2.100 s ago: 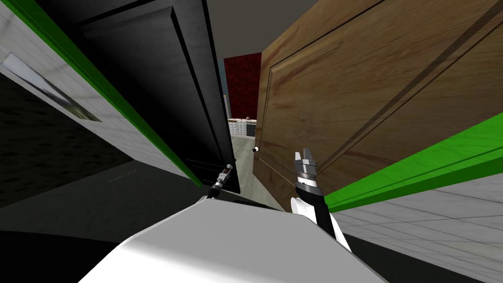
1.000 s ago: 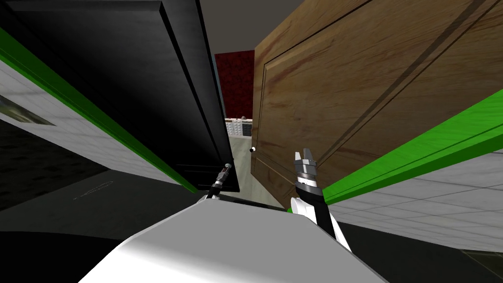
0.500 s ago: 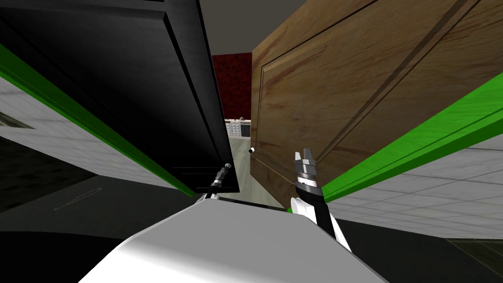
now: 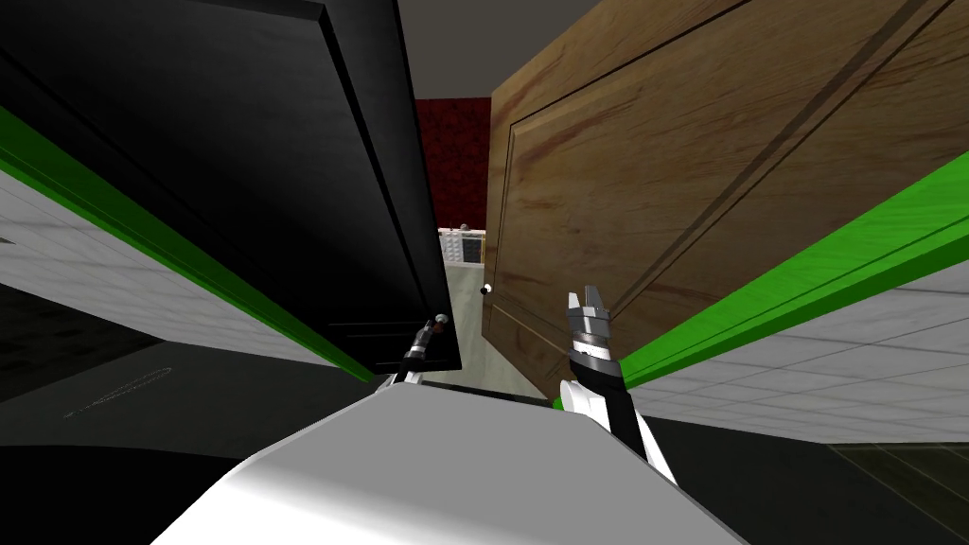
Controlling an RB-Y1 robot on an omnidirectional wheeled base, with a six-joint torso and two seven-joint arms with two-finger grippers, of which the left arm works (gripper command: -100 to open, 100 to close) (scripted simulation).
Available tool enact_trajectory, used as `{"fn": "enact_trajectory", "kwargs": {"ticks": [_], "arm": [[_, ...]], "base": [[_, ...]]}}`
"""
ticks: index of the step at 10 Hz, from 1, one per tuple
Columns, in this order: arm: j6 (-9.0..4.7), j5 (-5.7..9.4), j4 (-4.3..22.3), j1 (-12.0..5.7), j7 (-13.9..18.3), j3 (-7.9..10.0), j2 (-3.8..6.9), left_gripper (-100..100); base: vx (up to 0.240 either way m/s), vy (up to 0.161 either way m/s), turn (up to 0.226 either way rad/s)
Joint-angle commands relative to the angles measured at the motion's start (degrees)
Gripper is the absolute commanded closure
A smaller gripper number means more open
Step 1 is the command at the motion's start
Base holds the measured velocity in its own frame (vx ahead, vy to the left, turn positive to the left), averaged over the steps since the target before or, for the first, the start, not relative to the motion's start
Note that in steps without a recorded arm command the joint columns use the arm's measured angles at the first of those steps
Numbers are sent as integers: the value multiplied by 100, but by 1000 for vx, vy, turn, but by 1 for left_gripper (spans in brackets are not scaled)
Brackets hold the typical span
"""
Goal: Push the door open
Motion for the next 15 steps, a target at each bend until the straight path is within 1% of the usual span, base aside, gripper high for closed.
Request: {"fn": "enact_trajectory", "kwargs": {"ticks": [1, 2, 6, 7, 9, 10, 12, 13, 14, 15], "arm": [[-2, 64, 1, -9, 249, -19, -23, -100], [-3, 97, 4, -15, 372, -29, -33, -100], [-6, 297, 19, -52, 1034, -83, -94, -100], [-6, 297, 19, -52, 1071, -83, -94, -100], [-7, 419, 29, -74, 1438, -116, -133, -100], [-7, 419, 29, -74, 1482, -116, -133, -100], [-9, 553, 39, -98, 1850, -152, -176, -100], [-9, 553, 39, -98, 1917, -152, -176, -100], [-10, 624, 44, -111, 2133, -171, -200, -100], [-11, 695, 50, -124, 2282, -190, -223, -100]], "base": [[-38, 11, -34], [-34, 6, -22], [-39, 13, -35], [-23, 15, -14], [-33, 17, -39], [-27, 14, -15], [-31, 17, -35], [-32, 15, -25], [-31, 11, -38], [-51, 19, -44]]}}
